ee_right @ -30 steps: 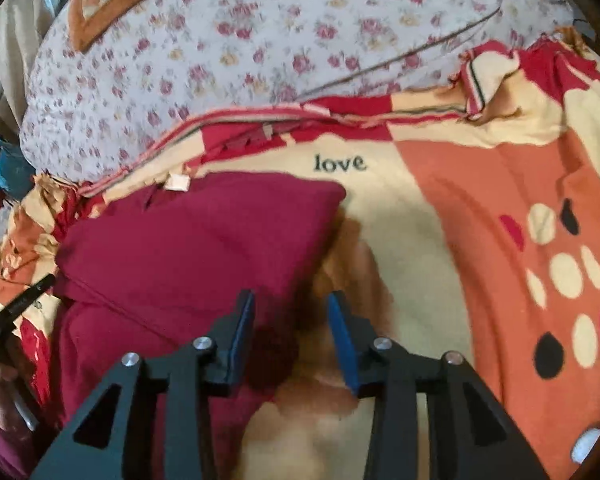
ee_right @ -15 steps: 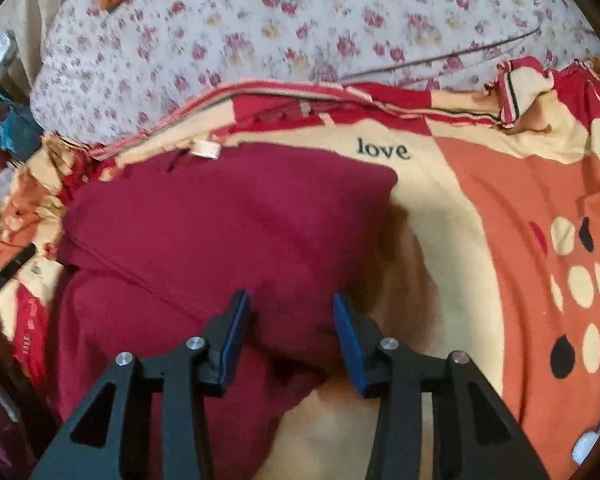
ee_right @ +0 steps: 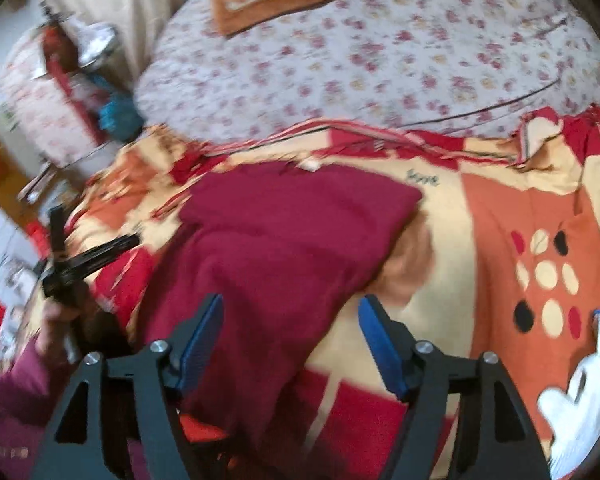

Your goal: Fold small clothes

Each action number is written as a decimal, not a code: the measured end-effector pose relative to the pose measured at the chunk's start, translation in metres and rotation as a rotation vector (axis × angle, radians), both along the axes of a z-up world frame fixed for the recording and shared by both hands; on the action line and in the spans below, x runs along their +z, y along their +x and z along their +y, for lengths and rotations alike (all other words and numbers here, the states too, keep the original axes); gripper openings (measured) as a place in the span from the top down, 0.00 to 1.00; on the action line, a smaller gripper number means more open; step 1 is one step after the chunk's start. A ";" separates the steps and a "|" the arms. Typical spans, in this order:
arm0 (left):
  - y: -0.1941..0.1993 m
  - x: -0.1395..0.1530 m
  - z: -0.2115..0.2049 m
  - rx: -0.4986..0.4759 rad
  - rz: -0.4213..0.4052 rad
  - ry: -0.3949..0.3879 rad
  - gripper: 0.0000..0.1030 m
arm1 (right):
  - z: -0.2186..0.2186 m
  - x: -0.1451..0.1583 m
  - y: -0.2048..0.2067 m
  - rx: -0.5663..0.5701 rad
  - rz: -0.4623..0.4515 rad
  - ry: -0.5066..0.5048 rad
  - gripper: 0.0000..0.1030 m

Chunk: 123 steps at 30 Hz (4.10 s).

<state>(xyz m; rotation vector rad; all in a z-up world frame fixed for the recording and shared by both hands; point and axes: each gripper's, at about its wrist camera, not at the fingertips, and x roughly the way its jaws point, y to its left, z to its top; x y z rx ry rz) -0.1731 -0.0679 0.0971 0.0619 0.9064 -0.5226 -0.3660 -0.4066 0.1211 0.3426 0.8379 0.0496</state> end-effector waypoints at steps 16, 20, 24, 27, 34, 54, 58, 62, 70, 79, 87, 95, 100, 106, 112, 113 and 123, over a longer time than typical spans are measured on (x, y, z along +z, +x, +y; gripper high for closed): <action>-0.090 -0.080 0.043 -0.026 0.347 0.048 0.79 | 0.056 -0.123 -0.045 0.112 0.265 0.024 0.26; -0.094 -0.091 0.038 -0.025 0.365 0.062 0.79 | 0.063 -0.138 -0.044 0.129 0.287 0.052 0.26; -0.095 -0.099 0.031 -0.039 0.383 0.085 0.79 | 0.068 -0.148 -0.042 0.131 0.297 0.058 0.26; -0.093 -0.107 0.028 -0.052 0.403 0.106 0.79 | 0.068 -0.154 -0.040 0.125 0.296 0.068 0.27; -0.093 -0.101 0.037 -0.061 0.427 0.032 1.00 | 0.071 -0.151 -0.045 0.150 0.289 0.039 0.90; -0.042 0.036 0.081 -0.047 0.209 -0.261 1.00 | 0.060 -0.061 -0.054 0.279 -0.031 0.442 0.94; -0.005 0.053 0.060 -0.058 0.155 -0.287 1.00 | 0.025 -0.037 -0.029 0.183 -0.133 0.463 0.94; 0.040 0.060 0.027 -0.066 0.118 -0.306 1.00 | -0.010 -0.025 0.008 0.087 -0.182 0.462 0.94; 0.134 0.026 -0.034 -0.005 0.141 -0.273 1.00 | -0.067 -0.044 0.095 -0.086 -0.130 0.448 0.94; 0.188 -0.011 -0.064 0.023 0.178 -0.211 1.00 | -0.111 -0.086 0.144 -0.198 -0.074 0.464 0.94; 0.194 -0.025 -0.078 0.013 0.166 -0.147 1.00 | -0.122 -0.106 0.165 -0.240 -0.031 0.461 0.94; 0.189 -0.002 -0.071 -0.023 0.175 -0.212 0.93 | -0.115 -0.081 0.146 -0.286 -0.079 0.412 0.49; 0.173 0.028 -0.052 0.020 0.044 -0.247 0.69 | -0.090 -0.051 0.125 -0.239 -0.121 0.261 0.48; 0.167 0.025 -0.053 0.028 0.037 -0.238 0.69 | -0.052 -0.047 0.123 -0.117 -0.104 0.130 0.48; 0.172 -0.003 -0.076 0.019 0.076 -0.174 0.69 | -0.044 -0.066 0.173 -0.101 -0.001 0.033 0.48; 0.176 -0.012 -0.082 0.027 0.088 -0.135 0.69 | -0.048 -0.070 0.183 -0.121 0.011 0.027 0.48; 0.184 -0.057 -0.089 0.080 0.135 -0.002 0.69 | -0.083 -0.098 0.234 -0.269 0.110 0.019 0.48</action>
